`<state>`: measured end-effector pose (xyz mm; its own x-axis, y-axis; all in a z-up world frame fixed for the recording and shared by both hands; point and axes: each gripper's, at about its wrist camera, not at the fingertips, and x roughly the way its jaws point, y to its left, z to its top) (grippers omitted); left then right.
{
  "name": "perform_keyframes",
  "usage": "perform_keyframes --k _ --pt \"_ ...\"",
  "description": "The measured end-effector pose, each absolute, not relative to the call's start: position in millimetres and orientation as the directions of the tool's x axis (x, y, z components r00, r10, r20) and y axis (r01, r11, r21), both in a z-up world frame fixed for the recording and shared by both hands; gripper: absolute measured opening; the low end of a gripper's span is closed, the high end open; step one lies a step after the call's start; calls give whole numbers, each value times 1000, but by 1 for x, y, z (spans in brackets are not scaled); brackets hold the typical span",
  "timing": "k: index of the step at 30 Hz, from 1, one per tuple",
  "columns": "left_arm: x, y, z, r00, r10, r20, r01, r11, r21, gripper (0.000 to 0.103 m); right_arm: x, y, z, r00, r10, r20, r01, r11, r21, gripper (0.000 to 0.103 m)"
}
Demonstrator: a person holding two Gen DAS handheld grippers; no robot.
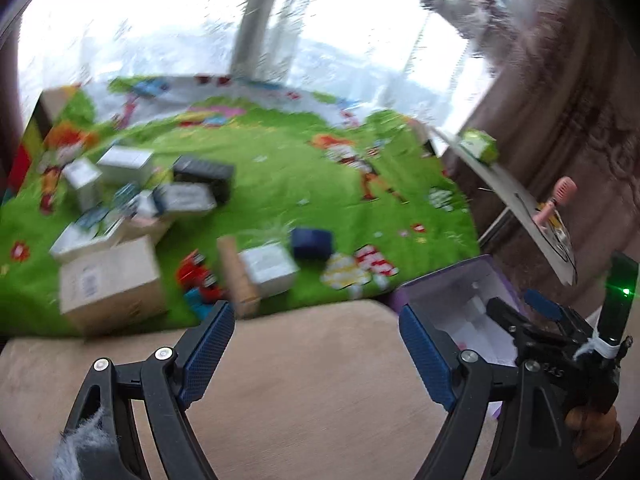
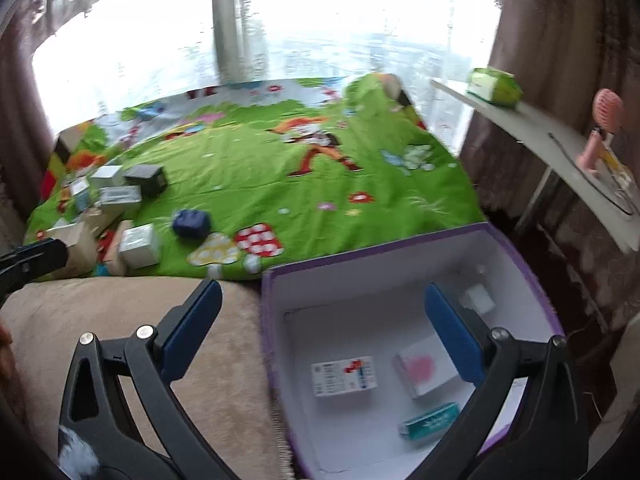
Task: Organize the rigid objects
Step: 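Carry both boxes to the purple box and open both tools to drop them, then return to the pile and grasp a large white barcode box with the left tool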
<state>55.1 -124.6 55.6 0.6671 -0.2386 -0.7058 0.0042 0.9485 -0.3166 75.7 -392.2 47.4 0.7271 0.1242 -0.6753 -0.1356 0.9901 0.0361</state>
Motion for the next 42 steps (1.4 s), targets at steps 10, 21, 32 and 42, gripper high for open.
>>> perform_keyframes --k 10,21,32,42 --pt "25 -59 49 696 -145 -704 -147 930 -336 85 76 -368 37 656 255 -710 -230 964 134 102" --pt "16 -5 36 698 -89 -711 -283 877 -388 85 80 -340 33 611 325 -721 -322 935 149 102" --pt "34 0 30 652 -22 -758 -369 864 -343 103 90 -311 31 565 347 -748 -372 917 144 102" --pt "77 -8 22 565 42 -824 -430 868 -251 103 100 -285 24 528 353 -772 -416 900 127 102"
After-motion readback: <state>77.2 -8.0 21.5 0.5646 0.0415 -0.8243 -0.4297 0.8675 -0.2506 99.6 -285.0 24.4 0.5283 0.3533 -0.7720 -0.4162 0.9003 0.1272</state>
